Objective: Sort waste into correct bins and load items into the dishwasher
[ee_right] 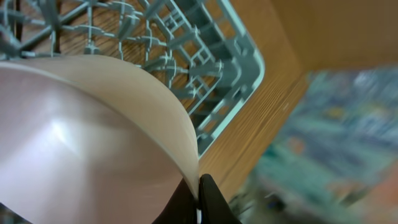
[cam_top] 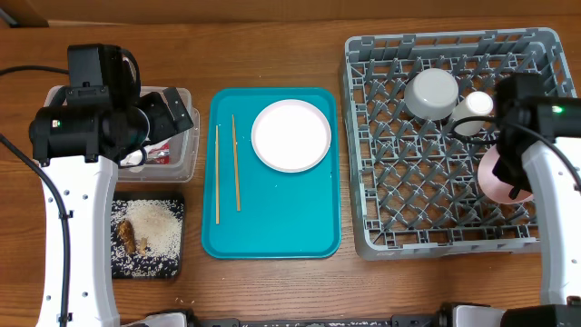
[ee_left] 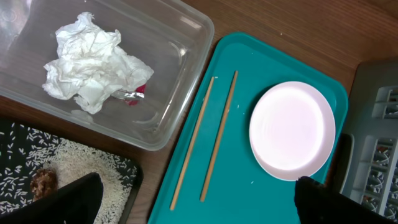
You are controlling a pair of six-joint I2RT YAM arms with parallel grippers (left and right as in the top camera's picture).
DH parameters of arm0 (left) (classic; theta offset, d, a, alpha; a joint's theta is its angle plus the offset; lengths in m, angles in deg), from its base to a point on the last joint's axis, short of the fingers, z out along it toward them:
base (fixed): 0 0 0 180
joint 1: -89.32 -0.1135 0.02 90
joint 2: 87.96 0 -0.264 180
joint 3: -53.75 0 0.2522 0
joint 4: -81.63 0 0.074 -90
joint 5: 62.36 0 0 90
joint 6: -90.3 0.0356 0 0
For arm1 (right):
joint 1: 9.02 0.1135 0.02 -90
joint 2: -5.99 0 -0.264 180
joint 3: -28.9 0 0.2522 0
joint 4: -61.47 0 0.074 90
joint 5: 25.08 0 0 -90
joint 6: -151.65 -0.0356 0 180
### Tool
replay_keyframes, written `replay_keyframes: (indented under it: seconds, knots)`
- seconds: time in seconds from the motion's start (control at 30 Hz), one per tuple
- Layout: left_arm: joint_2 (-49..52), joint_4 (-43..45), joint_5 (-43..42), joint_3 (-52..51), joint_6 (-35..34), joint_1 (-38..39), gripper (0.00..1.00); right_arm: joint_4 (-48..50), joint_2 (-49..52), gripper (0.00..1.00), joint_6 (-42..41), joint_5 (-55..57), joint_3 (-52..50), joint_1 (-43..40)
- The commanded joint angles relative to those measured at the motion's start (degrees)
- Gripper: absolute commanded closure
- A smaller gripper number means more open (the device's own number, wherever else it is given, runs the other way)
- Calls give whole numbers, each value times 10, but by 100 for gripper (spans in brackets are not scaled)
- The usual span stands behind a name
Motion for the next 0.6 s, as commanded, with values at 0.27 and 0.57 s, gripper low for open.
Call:
replay_keyframes:
  seconds: [0.27, 0.57]
  knots:
    - [-1, 0, 0, 8, -4, 1, 0, 29, 0, 96, 309, 117, 8, 82]
    - [-1, 1, 0, 8, -4, 1, 0, 4, 43, 96, 360, 114, 7, 82]
